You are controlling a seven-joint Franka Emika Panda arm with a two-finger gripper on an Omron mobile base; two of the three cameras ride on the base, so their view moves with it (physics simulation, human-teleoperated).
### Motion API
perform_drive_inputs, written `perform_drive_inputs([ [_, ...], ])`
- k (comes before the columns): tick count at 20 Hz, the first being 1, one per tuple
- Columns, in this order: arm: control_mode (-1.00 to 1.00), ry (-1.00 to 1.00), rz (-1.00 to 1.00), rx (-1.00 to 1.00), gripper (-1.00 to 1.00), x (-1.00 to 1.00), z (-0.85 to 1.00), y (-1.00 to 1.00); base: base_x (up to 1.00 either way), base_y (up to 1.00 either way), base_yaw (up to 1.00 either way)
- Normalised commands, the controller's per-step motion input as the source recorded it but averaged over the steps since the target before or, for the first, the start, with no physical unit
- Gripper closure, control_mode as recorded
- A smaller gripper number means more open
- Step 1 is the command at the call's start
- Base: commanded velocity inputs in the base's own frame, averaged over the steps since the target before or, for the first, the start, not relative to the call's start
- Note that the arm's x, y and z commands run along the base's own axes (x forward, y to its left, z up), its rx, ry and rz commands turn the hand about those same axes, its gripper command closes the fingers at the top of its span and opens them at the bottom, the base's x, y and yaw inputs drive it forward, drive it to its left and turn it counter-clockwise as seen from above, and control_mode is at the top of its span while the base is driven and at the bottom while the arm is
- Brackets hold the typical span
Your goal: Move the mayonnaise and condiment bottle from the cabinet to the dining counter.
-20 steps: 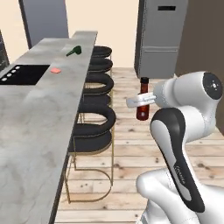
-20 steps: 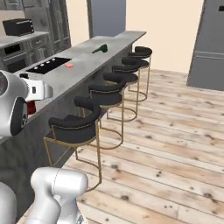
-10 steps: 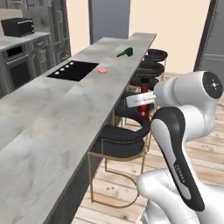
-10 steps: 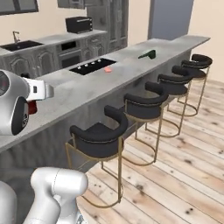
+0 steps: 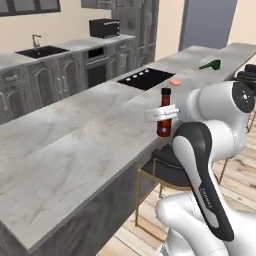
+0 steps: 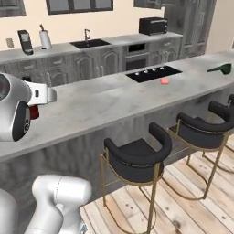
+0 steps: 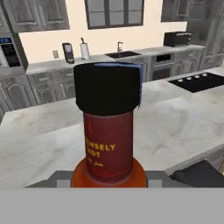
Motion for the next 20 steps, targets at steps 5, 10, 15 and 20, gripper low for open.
perform_drive_inputs([
  [5, 1.0, 0.0, 0.0, 0.0, 1.0, 0.0, 0.0, 0.0, 0.49, 0.0, 0.58],
  [10, 1.0, 0.0, 0.0, 0.0, 1.0, 0.0, 0.0, 0.0, 0.74, -0.04, 0.53],
  [15, -1.0, 0.0, 0.0, 0.0, 1.0, 0.07, -0.09, 0.0, 0.39, -0.04, 0.18],
  [20, -1.0, 0.0, 0.02, 0.0, 1.0, 0.4, -0.45, -0.17, 0.0, 0.0, 0.0],
])
